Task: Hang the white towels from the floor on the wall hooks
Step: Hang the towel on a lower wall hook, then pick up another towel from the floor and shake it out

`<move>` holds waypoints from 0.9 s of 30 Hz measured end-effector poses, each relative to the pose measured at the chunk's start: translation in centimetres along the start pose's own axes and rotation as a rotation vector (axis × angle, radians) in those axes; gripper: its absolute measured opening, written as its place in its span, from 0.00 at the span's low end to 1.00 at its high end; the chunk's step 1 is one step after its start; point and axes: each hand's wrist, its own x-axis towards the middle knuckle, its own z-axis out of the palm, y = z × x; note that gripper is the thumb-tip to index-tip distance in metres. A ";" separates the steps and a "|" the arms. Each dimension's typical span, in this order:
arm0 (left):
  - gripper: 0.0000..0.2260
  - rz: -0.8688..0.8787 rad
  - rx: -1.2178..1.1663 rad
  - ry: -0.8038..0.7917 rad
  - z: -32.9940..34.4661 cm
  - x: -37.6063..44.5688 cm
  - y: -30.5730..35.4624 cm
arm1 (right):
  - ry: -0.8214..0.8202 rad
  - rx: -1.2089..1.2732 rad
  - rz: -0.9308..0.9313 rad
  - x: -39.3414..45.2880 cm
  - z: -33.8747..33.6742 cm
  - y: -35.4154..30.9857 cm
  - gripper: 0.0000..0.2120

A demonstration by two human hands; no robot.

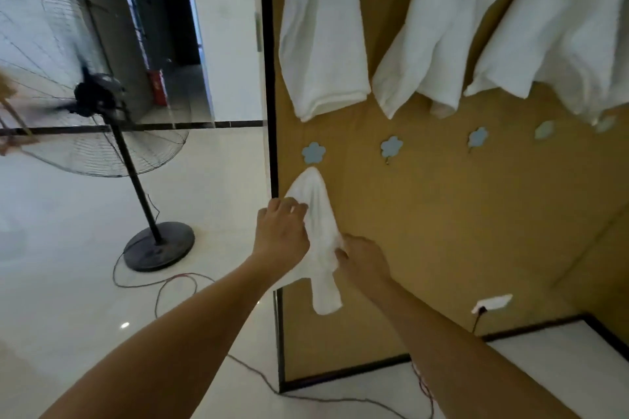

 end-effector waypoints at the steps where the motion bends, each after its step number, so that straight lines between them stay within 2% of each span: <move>1: 0.18 0.032 0.001 0.003 -0.3 -0.4 0.3 | 0.031 -0.001 0.001 -1.2 -0.3 0.0 0.13; 3: 0.19 0.099 -0.036 -0.017 -0.9 -1.4 1.6 | 0.069 0.004 0.022 -3.8 -1.1 0.4 0.10; 7: 0.18 0.251 -0.129 -0.096 -2.0 -3.5 6.3 | 0.117 -0.083 0.173 -9.1 -3.5 2.5 0.22; 11: 0.20 0.439 -0.198 -0.153 -2.6 -5.8 13.7 | 0.196 -0.144 0.264 -15.5 -7.5 6.7 0.23; 18: 0.18 0.735 -0.317 -0.258 -3.3 -15.3 33.2 | 0.307 -0.243 0.544 -33.5 -14.9 17.2 0.21; 21: 0.15 0.883 -0.387 -0.332 -3.5 -22.3 42.6 | 0.338 -0.262 0.704 -44.4 -17.5 22.5 0.22; 27: 0.19 1.185 -0.477 -0.520 -5.3 -39.4 61.1 | 0.438 -0.237 1.093 -67.7 -21.5 30.2 0.21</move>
